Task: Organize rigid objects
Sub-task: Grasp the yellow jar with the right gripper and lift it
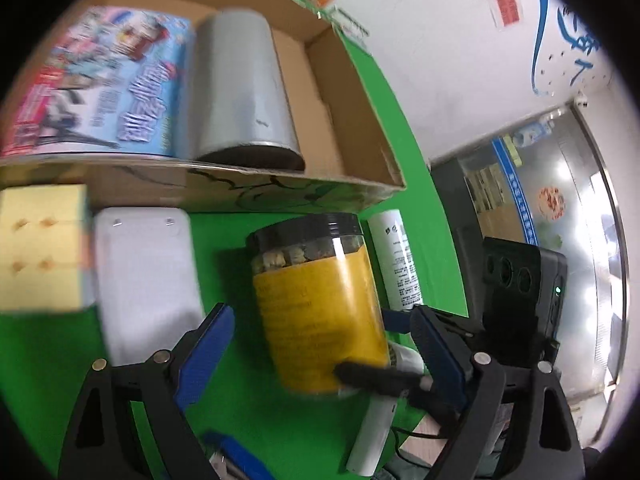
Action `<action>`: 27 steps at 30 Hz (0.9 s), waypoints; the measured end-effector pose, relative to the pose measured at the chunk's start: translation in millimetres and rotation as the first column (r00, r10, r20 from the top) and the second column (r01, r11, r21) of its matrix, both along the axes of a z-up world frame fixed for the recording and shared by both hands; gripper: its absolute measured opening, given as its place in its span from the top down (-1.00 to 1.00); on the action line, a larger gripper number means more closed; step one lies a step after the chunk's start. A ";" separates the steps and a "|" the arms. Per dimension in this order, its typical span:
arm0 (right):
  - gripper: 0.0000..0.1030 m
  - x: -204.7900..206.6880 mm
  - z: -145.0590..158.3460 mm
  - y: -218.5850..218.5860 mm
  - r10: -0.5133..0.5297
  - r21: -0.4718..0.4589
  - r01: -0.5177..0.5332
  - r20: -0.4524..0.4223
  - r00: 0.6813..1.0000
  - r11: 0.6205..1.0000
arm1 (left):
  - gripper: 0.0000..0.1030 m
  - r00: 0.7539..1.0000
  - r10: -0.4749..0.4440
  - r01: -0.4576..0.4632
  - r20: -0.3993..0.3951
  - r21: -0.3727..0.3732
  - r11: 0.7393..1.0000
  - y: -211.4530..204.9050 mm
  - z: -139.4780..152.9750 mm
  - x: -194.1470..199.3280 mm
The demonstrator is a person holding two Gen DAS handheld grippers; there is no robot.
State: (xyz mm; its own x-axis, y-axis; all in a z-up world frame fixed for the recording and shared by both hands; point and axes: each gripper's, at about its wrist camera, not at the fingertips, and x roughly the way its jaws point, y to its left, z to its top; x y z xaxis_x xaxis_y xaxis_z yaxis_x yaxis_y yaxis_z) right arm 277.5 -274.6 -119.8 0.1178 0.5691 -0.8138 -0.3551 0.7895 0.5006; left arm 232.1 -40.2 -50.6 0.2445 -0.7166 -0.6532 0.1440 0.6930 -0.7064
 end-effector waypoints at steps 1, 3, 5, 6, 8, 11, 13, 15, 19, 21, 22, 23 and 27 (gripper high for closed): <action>-0.58 0.8 -0.1 3.4 0.006 -0.002 -0.006 0.001 1.000 1.000 | -0.73 1.000 -0.010 0.009 -0.015 -0.009 1.000 -3.2 -2.9 3.0; -0.59 1.7 -0.4 10.8 0.013 -0.014 -0.013 0.009 1.000 1.000 | -0.73 0.999 -0.023 0.023 -0.036 -0.006 1.000 -9.1 -6.9 9.1; -0.61 2.7 -3.2 13.6 0.012 -0.011 -0.012 0.006 1.000 1.000 | -0.73 0.999 -0.018 0.019 -0.040 0.030 0.999 -12.5 -8.2 12.5; -0.62 3.1 -5.5 16.1 0.012 -0.006 -0.012 0.003 1.000 1.000 | -0.68 0.999 -0.014 0.015 -0.049 0.039 0.999 -12.9 -10.5 13.8; -0.63 3.7 -10.7 19.1 0.005 0.004 -0.005 -0.003 1.000 1.000 | -0.60 0.997 -0.001 0.005 -0.071 0.064 0.998 -13.0 -15.6 14.7; -0.64 0.7 -10.5 23.8 -0.005 -0.003 0.005 0.003 1.000 1.000 | -0.60 0.997 0.018 -0.014 -0.081 0.038 0.999 -8.6 -16.0 11.6; -0.63 -0.6 -7.9 22.7 -0.005 -0.013 0.005 0.012 1.000 1.000 | -0.59 0.997 0.016 -0.014 -0.072 0.032 0.999 -7.4 -15.1 9.5; -0.62 -2.1 -6.6 25.1 -0.009 -0.023 0.010 0.019 1.000 1.000 | -0.57 0.998 0.018 -0.016 -0.067 0.026 1.000 -4.7 -13.5 6.7; -0.62 -16.1 10.4 27.6 -0.019 -0.045 0.023 0.082 0.996 0.999 | -0.54 1.000 0.018 -0.017 -0.008 0.038 0.999 -1.8 4.7 -3.2; -0.62 -29.4 32.5 30.2 -0.013 -0.053 0.022 0.163 0.987 0.998 | -0.54 0.998 0.030 -0.032 0.056 0.025 0.999 5.4 23.5 -16.3; -0.62 -37.2 46.2 31.8 -0.009 -0.058 0.022 0.210 0.978 0.998 | -0.54 0.995 0.035 -0.037 0.094 0.020 0.999 7.7 35.3 -22.3; -0.62 -43.6 57.6 32.9 -0.008 -0.063 0.024 0.248 0.969 0.998 | -0.53 0.990 0.037 -0.039 0.133 0.018 0.999 9.4 47.5 -27.8; -0.62 -66.1 98.4 38.2 -0.015 -0.074 0.048 0.395 0.919 0.996 | -0.50 0.960 0.048 -0.054 0.278 0.012 0.998 15.6 93.9 -48.8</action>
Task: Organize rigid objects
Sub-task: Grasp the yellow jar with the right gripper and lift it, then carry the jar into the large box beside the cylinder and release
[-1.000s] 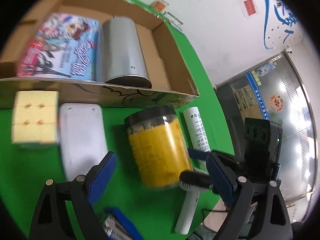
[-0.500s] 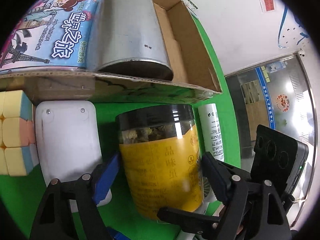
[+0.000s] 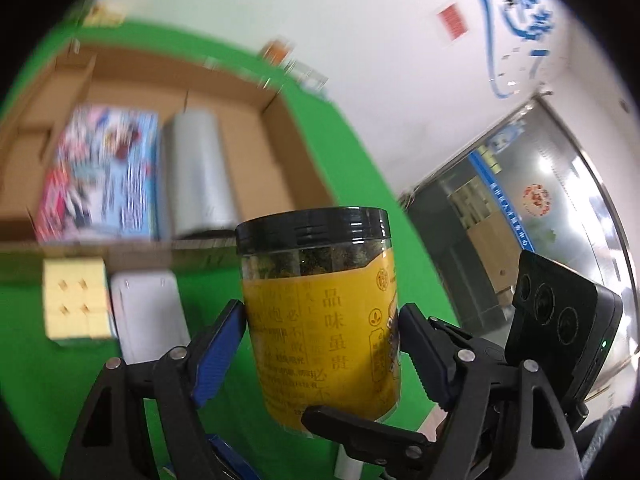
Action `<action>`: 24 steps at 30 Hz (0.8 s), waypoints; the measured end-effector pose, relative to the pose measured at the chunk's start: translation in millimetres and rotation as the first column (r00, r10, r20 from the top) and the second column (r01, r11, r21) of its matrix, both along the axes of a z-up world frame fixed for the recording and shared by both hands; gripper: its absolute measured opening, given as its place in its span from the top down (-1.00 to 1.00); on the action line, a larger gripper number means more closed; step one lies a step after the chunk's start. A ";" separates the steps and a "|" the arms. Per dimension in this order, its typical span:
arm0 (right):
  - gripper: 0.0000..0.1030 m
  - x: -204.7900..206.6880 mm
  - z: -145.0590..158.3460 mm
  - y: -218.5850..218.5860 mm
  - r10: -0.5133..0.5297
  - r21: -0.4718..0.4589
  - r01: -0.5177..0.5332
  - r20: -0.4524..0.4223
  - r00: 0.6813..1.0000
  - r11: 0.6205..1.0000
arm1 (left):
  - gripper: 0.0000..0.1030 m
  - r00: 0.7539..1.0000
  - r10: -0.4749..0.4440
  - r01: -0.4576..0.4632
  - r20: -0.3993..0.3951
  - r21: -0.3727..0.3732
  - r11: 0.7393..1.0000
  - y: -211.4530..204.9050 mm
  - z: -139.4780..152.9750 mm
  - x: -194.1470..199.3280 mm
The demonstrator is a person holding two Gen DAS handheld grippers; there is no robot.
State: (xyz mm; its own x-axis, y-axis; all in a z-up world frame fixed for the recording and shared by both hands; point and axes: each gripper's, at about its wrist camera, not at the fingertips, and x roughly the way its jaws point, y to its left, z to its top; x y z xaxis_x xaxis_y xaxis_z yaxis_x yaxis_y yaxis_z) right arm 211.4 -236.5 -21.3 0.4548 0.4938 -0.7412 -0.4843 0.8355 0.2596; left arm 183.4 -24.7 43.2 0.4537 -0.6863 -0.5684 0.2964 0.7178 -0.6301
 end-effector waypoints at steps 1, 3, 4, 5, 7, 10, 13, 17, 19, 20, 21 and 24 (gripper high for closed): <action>-0.62 -3.6 7.0 0.0 -0.004 -0.003 0.004 0.026 1.000 1.000 | -0.50 1.000 0.003 -0.003 0.027 0.001 1.000 1.5 8.9 -4.0; -0.62 -9.9 20.8 0.3 -0.011 -0.004 0.011 0.072 0.997 1.000 | -0.49 0.998 0.006 -0.006 0.063 0.011 1.000 2.4 21.5 -7.9; -0.62 -11.7 24.6 -0.3 -0.012 -0.001 0.012 0.081 0.997 1.000 | -0.49 0.997 0.007 -0.008 0.076 0.018 1.000 2.4 26.4 -9.7; -0.62 -12.6 28.4 -0.8 -0.012 0.003 0.012 0.088 0.996 1.000 | -0.49 0.996 0.008 -0.010 0.085 0.023 1.000 4.6 29.6 -10.3; -0.62 -15.0 33.3 -0.4 -0.014 0.008 0.013 0.096 0.995 1.000 | -0.49 0.995 0.005 -0.009 0.100 0.032 0.999 5.7 33.2 -11.5; -0.62 -16.6 41.1 1.0 -0.023 0.007 0.023 0.111 0.993 1.000 | -0.49 0.993 -0.002 -0.002 0.121 0.035 0.999 1.3 39.0 -9.9; -0.62 -19.9 46.5 -3.2 -0.029 0.010 0.028 0.119 0.992 1.000 | -0.49 0.992 -0.006 0.001 0.128 0.035 0.999 -2.3 40.8 -10.0; -0.62 -18.5 49.3 -7.8 -0.039 0.014 0.037 0.125 0.991 0.999 | -0.49 0.991 -0.016 0.011 0.130 0.039 0.999 -8.8 41.4 -0.3; -0.62 -14.6 50.8 -8.9 -0.045 0.017 0.043 0.124 0.991 0.999 | -0.49 0.991 -0.022 0.016 0.132 0.044 0.999 -11.1 41.7 2.6; -0.62 -10.1 51.9 -10.4 -0.049 0.018 0.047 0.118 0.992 0.999 | -0.49 0.991 -0.028 0.022 0.130 0.047 0.999 -12.8 42.2 7.8; -0.62 -7.1 52.6 -11.1 -0.050 0.017 0.049 0.116 0.992 0.999 | -0.49 0.991 -0.030 0.024 0.130 0.048 0.999 -13.9 42.8 10.3; -0.62 6.3 55.5 -13.5 -0.052 0.007 0.052 0.108 0.993 0.999 | -0.49 0.991 -0.041 0.034 0.128 0.056 0.998 -19.3 45.8 23.7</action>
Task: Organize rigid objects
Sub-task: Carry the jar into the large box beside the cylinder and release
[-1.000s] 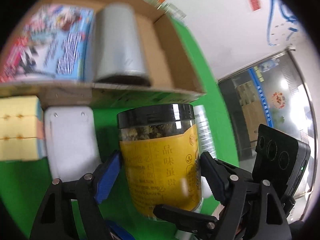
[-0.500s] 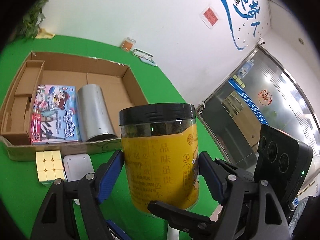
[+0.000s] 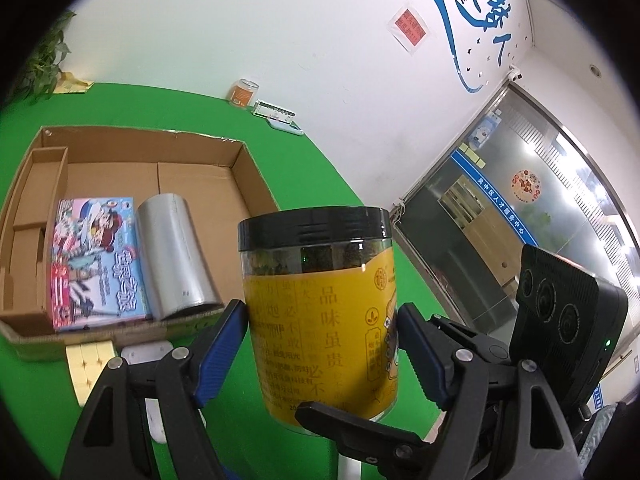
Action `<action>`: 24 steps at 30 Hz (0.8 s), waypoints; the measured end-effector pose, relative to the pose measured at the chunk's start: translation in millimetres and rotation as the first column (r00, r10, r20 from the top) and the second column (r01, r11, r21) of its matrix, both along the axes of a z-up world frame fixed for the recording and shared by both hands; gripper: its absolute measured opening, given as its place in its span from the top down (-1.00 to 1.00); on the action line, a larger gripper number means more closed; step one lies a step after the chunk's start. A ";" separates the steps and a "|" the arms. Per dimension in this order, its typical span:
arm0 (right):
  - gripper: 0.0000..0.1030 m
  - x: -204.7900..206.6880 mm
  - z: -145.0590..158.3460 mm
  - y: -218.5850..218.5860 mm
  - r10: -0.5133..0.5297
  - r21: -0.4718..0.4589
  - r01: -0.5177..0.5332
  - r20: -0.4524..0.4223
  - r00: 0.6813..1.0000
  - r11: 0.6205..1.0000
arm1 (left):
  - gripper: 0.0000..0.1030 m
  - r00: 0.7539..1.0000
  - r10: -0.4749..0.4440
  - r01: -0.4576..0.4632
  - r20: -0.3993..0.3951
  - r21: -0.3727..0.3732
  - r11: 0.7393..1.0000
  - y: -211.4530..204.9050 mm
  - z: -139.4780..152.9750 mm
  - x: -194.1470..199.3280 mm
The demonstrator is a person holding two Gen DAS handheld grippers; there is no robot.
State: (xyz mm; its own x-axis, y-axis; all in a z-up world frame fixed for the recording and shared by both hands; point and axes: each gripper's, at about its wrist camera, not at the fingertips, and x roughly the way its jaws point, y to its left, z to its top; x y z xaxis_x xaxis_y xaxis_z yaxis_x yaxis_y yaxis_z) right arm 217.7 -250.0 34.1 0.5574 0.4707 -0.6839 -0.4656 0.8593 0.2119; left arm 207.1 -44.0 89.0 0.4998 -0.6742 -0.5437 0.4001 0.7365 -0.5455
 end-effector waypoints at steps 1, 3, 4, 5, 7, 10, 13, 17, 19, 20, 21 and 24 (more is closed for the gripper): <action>-0.62 6.5 1.7 -1.7 0.000 0.001 0.000 -0.008 1.000 1.000 | -0.49 1.000 0.000 0.000 -0.006 0.001 1.000 -1.9 1.1 4.7; -0.62 19.9 3.9 -5.3 0.005 0.008 -0.005 -0.025 1.000 1.000 | -0.49 1.000 -0.002 0.002 -0.016 0.013 1.000 -6.7 4.2 18.3; -0.62 26.7 5.6 -7.4 0.004 0.017 -0.004 -0.035 0.999 1.000 | -0.49 1.000 0.000 0.000 -0.014 0.022 1.000 -9.5 6.9 25.3; -0.62 36.0 8.1 -9.8 0.004 0.031 -0.002 -0.054 0.999 1.000 | -0.49 1.000 0.003 -0.002 -0.015 0.031 1.000 -11.9 9.3 30.5; -0.62 58.3 15.6 -11.0 0.021 0.018 -0.019 -0.080 0.997 1.000 | -0.49 1.000 0.001 0.000 -0.022 0.051 0.999 -15.7 15.2 46.5; -0.62 86.4 25.1 -10.1 0.046 -0.018 -0.048 -0.104 0.993 0.999 | -0.49 0.999 0.003 -0.001 -0.051 0.051 0.999 -18.3 21.5 71.9; -0.62 115.7 26.1 -12.6 0.058 -0.013 -0.061 -0.164 0.985 0.998 | -0.49 0.996 0.016 -0.012 -0.085 0.055 0.998 -21.2 19.6 95.8; -0.62 149.3 8.2 -17.1 0.071 -0.005 -0.074 -0.262 0.962 0.997 | -0.49 0.985 0.019 -0.006 -0.170 0.079 0.997 -28.7 -2.2 122.6; -0.62 159.2 -5.3 -19.9 0.070 -0.002 -0.074 -0.302 0.951 0.997 | -0.49 0.980 0.009 0.011 -0.200 0.099 0.995 -32.9 -13.7 130.9; -0.62 165.2 -15.3 -22.4 0.069 0.000 -0.072 -0.326 0.943 0.997 | -0.49 0.974 0.004 0.021 -0.225 0.106 0.994 -35.5 -22.7 136.2; -0.62 168.9 -21.9 -23.6 0.068 0.003 -0.072 -0.340 0.938 0.997 | -0.49 0.971 0.002 0.024 -0.240 0.106 0.994 -35.7 -28.7 139.5; -0.61 180.2 -42.9 -27.3 0.057 0.007 -0.059 -0.384 0.922 0.998 | -0.48 0.956 0.006 0.024 -0.294 0.098 0.995 -37.8 -48.6 148.7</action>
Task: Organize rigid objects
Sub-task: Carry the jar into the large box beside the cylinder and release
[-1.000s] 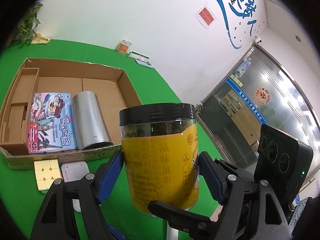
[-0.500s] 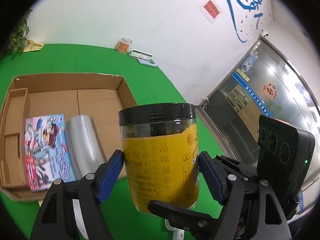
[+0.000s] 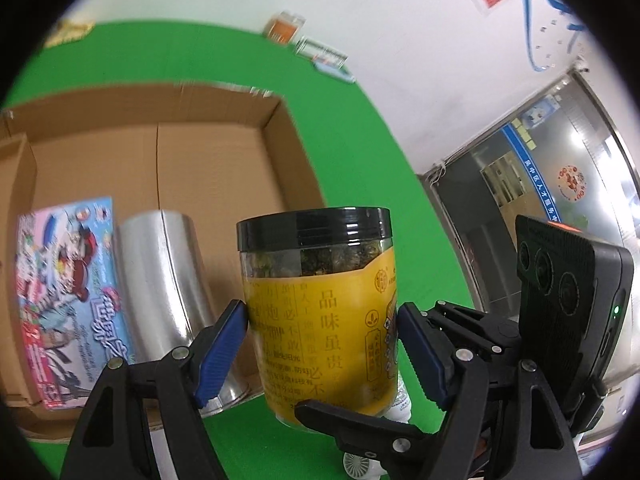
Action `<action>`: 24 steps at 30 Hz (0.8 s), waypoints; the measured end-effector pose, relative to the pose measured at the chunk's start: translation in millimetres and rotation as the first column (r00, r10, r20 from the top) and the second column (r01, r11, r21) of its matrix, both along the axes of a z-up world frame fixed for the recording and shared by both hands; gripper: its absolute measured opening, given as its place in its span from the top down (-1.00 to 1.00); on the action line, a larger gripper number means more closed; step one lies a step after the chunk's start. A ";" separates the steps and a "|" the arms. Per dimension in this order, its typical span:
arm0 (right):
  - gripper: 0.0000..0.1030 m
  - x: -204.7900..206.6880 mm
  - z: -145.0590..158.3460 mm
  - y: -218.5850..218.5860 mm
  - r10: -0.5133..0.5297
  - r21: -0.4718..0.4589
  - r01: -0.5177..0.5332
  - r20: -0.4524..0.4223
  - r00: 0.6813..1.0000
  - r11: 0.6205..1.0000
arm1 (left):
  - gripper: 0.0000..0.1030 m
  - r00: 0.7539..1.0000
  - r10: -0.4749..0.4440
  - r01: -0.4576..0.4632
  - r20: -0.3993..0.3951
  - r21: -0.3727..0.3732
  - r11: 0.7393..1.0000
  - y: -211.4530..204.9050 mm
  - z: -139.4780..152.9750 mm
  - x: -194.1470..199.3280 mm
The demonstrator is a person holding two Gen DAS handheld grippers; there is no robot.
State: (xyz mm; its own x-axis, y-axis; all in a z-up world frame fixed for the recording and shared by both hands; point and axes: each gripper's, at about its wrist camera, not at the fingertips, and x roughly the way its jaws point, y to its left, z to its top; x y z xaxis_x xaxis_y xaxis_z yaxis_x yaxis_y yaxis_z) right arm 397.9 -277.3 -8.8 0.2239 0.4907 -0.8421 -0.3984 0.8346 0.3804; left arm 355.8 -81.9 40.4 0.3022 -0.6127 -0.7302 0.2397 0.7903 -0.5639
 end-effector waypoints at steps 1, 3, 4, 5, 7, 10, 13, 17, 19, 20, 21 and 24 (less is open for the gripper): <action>-0.61 0.2 -5.5 -0.8 -0.007 -0.004 0.007 -0.002 1.000 1.000 | -0.48 1.000 0.002 -0.002 -0.014 -0.006 1.000 -0.4 -5.7 2.6; -0.61 0.2 -13.9 0.3 -0.013 -0.031 0.013 0.003 1.000 0.999 | -0.47 0.999 -0.001 0.000 -0.033 -0.015 1.000 0.6 -11.5 5.8; -0.61 0.1 -17.4 0.9 -0.012 -0.035 0.012 -0.002 1.000 0.999 | -0.47 0.999 0.000 0.000 -0.041 -0.015 1.000 0.6 -13.8 6.3; -0.61 1.9 -23.2 1.1 -0.009 -0.036 0.009 -0.014 1.000 0.999 | -0.46 0.999 0.000 0.000 -0.049 -0.012 1.000 0.9 -17.0 6.3; -0.61 5.0 -30.3 4.6 -0.007 -0.047 0.006 -0.028 1.000 0.999 | -0.45 0.998 0.004 -0.005 -0.070 -0.007 1.000 2.2 -23.2 6.5; -0.61 7.5 -41.9 12.1 -0.004 -0.074 0.001 -0.035 0.999 0.997 | -0.41 0.995 0.016 -0.015 -0.098 0.013 1.000 4.1 -31.8 7.2; -0.61 8.5 -50.5 16.9 0.001 -0.092 -0.005 -0.052 0.999 0.996 | -0.40 0.992 0.022 -0.018 -0.125 0.030 0.999 3.4 -37.3 9.4; -0.61 10.0 -57.3 24.7 0.002 -0.110 -0.009 -0.063 0.998 0.994 | -0.31 0.989 0.026 -0.019 -0.146 0.049 0.999 4.9 -39.1 9.9; -0.61 13.6 -62.0 29.4 -0.013 -0.118 0.004 -0.078 0.997 0.993 | -0.32 0.990 0.023 -0.015 -0.141 0.062 0.998 3.9 -37.0 10.6; -0.61 16.3 -65.4 30.4 -0.027 -0.120 0.016 -0.091 0.996 0.993 | -0.34 0.989 0.025 -0.016 -0.143 0.062 0.998 6.1 -36.6 11.3; -0.61 17.8 -67.9 30.0 -0.042 -0.118 0.030 -0.102 0.994 0.993 | -0.35 0.988 0.037 -0.027 -0.150 0.068 0.997 8.6 -36.5 12.0; -0.61 19.1 -70.1 27.5 -0.062 -0.121 0.048 -0.117 0.991 0.992 | -0.35 0.988 0.057 -0.049 -0.144 0.064 0.997 16.5 -34.9 14.6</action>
